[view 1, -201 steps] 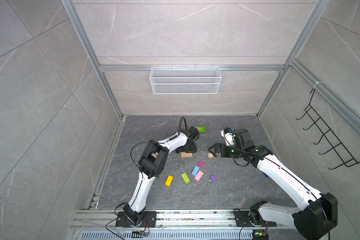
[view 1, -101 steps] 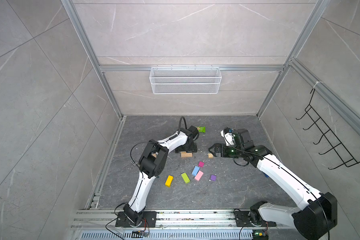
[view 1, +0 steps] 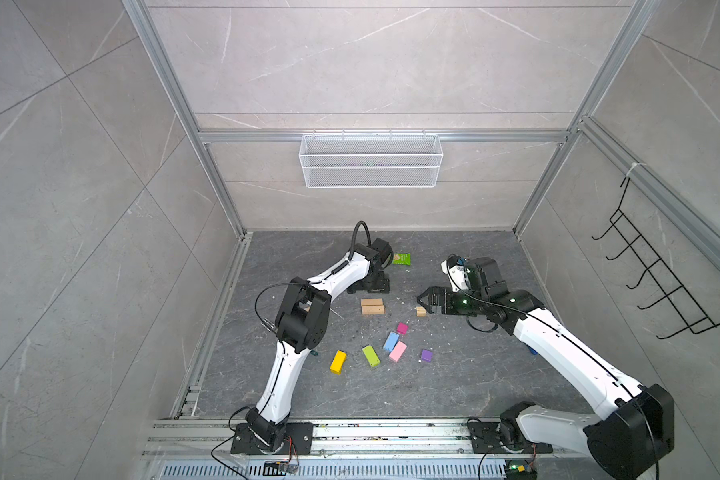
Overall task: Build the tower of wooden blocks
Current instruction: 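Open the left gripper and lift it away from the stacked bars, then move the left gripper over a loose wood bar near the fork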
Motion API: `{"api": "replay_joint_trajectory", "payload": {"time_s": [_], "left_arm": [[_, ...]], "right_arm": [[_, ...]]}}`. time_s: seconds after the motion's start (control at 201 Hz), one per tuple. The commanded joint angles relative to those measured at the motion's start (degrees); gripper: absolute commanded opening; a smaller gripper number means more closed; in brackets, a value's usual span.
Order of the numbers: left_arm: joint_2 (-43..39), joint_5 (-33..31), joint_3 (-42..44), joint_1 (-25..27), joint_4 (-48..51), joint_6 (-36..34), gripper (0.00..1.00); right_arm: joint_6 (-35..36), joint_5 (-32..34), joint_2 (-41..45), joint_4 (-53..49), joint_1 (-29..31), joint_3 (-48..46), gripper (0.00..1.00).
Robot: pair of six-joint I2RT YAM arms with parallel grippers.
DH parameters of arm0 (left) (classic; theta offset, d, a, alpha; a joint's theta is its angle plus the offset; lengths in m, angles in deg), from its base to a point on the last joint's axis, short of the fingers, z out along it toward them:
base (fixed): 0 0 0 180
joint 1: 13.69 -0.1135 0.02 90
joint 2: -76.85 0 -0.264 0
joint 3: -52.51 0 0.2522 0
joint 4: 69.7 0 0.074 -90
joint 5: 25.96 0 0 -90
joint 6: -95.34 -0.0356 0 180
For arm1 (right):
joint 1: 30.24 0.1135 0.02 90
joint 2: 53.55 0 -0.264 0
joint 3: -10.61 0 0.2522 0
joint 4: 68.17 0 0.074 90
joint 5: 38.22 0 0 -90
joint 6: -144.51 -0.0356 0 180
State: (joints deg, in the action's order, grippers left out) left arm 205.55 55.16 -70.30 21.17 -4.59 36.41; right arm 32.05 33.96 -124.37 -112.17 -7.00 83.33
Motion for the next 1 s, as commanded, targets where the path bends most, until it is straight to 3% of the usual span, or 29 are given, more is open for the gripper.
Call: {"api": "replay_joint_trajectory", "payload": {"time_s": [0.0, 0.483, 0.996], "left_arm": [[-7.21, -0.6, 4.47, -2.15, 2.24, -2.85, 0.9], [-26.36, 0.88, 30.08, -10.22, -0.05, -0.66, 0.9], [-29.18, 5.14, 44.2, -15.08, -8.01, -1.55, 0.91]], "right_arm": [[0.05, -0.54, -0.08, -1.11, 0.3, 1.08, 0.99], [-0.88, -1.91, -3.01, 1.47, 0.94, 1.45, 0.99], [-0.66, -2.53, -4.82, 3.02, 3.57, 4.27, 0.99]]}}
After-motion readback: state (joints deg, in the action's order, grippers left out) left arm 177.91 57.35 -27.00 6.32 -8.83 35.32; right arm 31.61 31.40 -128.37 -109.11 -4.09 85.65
